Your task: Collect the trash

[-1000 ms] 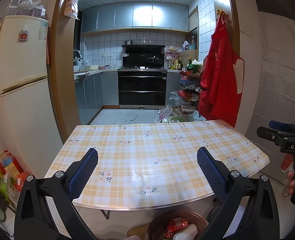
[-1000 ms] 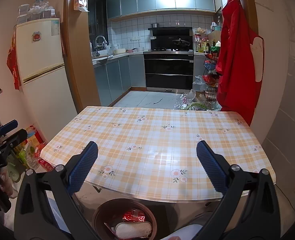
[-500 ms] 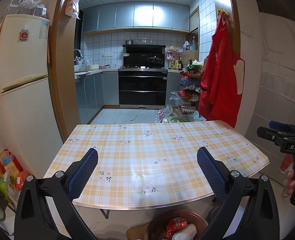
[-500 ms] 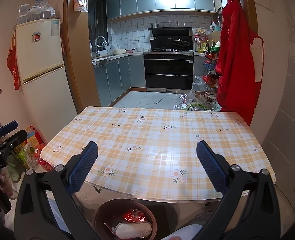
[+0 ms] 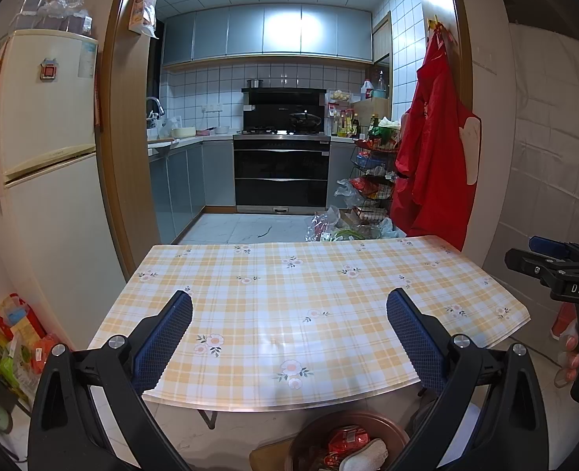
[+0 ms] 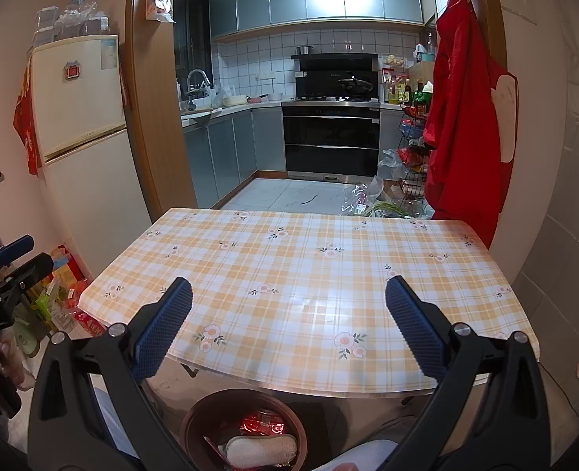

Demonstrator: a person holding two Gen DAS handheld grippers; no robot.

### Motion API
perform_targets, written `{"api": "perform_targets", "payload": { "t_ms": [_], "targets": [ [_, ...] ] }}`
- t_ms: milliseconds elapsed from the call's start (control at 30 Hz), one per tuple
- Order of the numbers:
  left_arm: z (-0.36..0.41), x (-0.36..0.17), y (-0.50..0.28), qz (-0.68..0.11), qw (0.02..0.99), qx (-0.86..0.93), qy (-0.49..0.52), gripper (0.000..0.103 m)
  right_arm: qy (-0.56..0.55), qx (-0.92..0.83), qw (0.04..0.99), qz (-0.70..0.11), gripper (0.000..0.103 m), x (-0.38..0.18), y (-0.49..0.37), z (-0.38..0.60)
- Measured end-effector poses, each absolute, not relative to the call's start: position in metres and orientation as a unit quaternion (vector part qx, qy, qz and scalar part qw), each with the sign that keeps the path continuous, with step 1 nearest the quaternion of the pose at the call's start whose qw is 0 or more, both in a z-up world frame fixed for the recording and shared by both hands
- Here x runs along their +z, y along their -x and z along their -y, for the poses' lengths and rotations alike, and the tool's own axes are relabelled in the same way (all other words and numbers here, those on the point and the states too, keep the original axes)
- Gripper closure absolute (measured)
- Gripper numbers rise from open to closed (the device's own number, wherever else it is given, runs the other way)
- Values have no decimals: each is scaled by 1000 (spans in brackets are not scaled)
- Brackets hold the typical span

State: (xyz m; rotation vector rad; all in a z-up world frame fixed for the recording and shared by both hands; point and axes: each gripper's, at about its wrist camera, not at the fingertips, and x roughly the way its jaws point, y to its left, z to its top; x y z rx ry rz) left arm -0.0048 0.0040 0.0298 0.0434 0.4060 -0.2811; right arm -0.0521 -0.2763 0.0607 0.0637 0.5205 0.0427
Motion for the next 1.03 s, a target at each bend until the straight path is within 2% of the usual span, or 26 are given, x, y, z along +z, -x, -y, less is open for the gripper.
{"api": "perform_targets", "payload": {
  "t_ms": [1033],
  "targets": [
    [-15, 26, 2, -201, 970, -133, -24, 6, -30, 18, 966, -257, 6, 58, 55, 278]
  ]
}}
